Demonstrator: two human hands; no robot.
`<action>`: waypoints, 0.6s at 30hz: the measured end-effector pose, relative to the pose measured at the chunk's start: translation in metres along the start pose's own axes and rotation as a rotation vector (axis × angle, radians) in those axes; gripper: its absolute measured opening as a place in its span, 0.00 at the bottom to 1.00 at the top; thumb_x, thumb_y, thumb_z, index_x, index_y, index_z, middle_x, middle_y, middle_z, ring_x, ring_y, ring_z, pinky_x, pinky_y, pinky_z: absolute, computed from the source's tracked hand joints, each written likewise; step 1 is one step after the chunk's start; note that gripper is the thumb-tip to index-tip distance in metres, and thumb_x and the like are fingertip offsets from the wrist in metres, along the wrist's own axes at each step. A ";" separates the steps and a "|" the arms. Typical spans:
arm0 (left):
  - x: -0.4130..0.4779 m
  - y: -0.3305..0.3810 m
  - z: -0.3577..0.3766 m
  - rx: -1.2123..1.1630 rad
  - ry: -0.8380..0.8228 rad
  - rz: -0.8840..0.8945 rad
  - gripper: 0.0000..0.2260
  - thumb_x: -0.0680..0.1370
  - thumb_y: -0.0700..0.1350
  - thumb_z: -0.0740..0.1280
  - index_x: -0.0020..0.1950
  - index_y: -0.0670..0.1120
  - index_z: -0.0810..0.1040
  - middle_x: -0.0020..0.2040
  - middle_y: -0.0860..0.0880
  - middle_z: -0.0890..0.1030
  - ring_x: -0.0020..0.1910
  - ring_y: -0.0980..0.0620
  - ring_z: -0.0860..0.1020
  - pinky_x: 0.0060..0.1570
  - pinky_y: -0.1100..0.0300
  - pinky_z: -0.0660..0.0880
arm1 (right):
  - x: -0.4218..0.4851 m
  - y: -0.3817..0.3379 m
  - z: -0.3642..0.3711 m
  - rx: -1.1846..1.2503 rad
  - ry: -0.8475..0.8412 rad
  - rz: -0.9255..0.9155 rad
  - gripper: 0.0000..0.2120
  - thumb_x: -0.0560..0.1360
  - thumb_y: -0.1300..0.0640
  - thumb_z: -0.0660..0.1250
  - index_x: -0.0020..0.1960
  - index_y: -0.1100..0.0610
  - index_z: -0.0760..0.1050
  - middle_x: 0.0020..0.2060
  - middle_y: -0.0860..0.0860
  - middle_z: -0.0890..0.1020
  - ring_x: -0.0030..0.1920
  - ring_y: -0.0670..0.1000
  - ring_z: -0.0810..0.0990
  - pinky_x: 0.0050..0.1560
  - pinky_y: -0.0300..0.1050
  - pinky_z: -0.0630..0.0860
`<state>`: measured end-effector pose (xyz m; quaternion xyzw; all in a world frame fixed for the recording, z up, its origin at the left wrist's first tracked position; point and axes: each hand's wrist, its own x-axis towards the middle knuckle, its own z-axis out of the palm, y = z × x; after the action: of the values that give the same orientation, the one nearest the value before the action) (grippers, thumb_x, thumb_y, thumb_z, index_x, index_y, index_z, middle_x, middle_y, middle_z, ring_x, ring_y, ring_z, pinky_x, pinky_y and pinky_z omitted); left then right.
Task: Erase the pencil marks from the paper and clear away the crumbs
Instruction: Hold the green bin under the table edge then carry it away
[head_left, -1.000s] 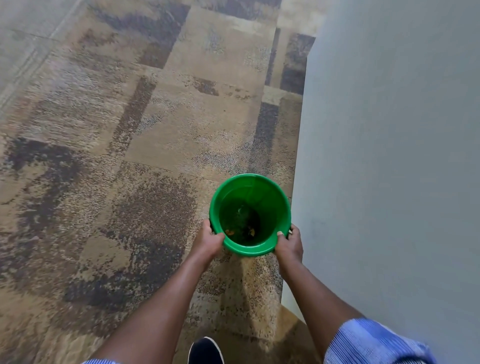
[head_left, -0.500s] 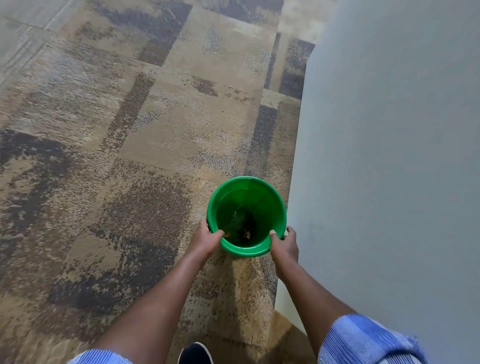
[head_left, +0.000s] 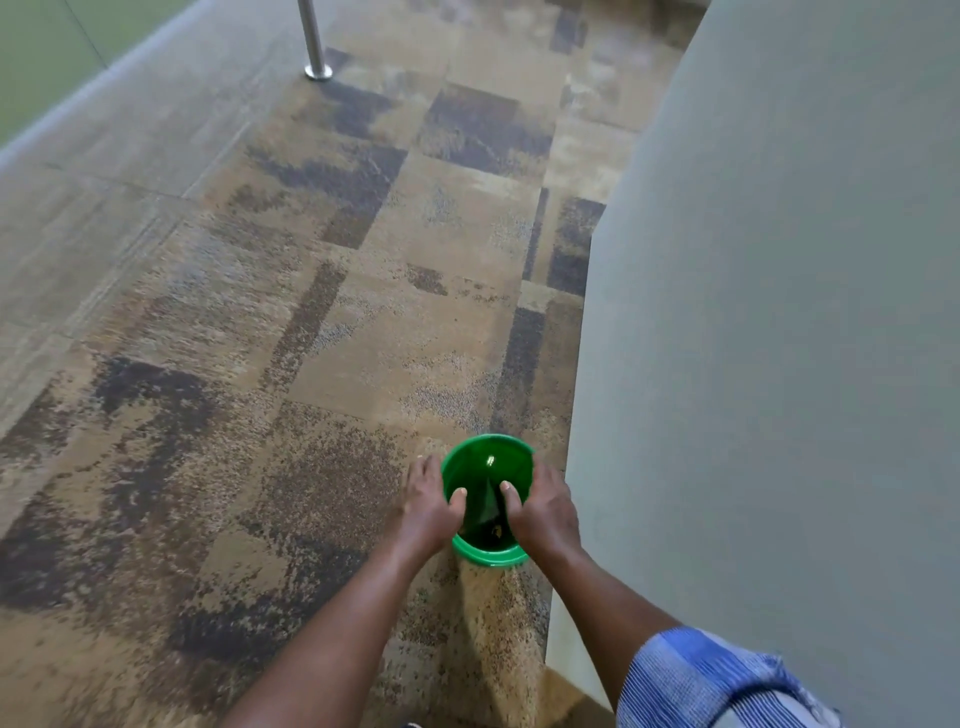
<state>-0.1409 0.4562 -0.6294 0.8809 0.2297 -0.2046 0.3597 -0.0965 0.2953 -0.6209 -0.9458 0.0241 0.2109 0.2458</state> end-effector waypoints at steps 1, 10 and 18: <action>-0.007 0.010 -0.017 0.014 0.009 0.010 0.34 0.84 0.55 0.61 0.85 0.46 0.49 0.84 0.42 0.54 0.82 0.40 0.56 0.78 0.41 0.59 | -0.005 -0.016 -0.013 0.001 0.001 -0.019 0.34 0.79 0.41 0.61 0.80 0.53 0.57 0.75 0.55 0.69 0.74 0.57 0.68 0.73 0.58 0.67; -0.070 0.094 -0.169 0.064 0.189 0.088 0.32 0.85 0.57 0.59 0.84 0.44 0.52 0.82 0.41 0.58 0.80 0.42 0.60 0.75 0.47 0.63 | -0.050 -0.140 -0.134 0.040 0.055 -0.192 0.34 0.81 0.40 0.60 0.81 0.53 0.54 0.76 0.55 0.66 0.75 0.56 0.66 0.74 0.54 0.65; -0.145 0.199 -0.304 0.046 0.375 0.164 0.32 0.83 0.57 0.62 0.82 0.41 0.59 0.80 0.39 0.64 0.78 0.39 0.64 0.75 0.48 0.62 | -0.110 -0.244 -0.282 0.188 0.193 -0.310 0.34 0.79 0.39 0.61 0.81 0.50 0.56 0.76 0.53 0.67 0.74 0.56 0.68 0.72 0.55 0.69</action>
<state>-0.0893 0.5142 -0.2458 0.9274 0.2152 -0.0124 0.3058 -0.0511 0.3692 -0.2422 -0.9270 -0.0786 0.0756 0.3588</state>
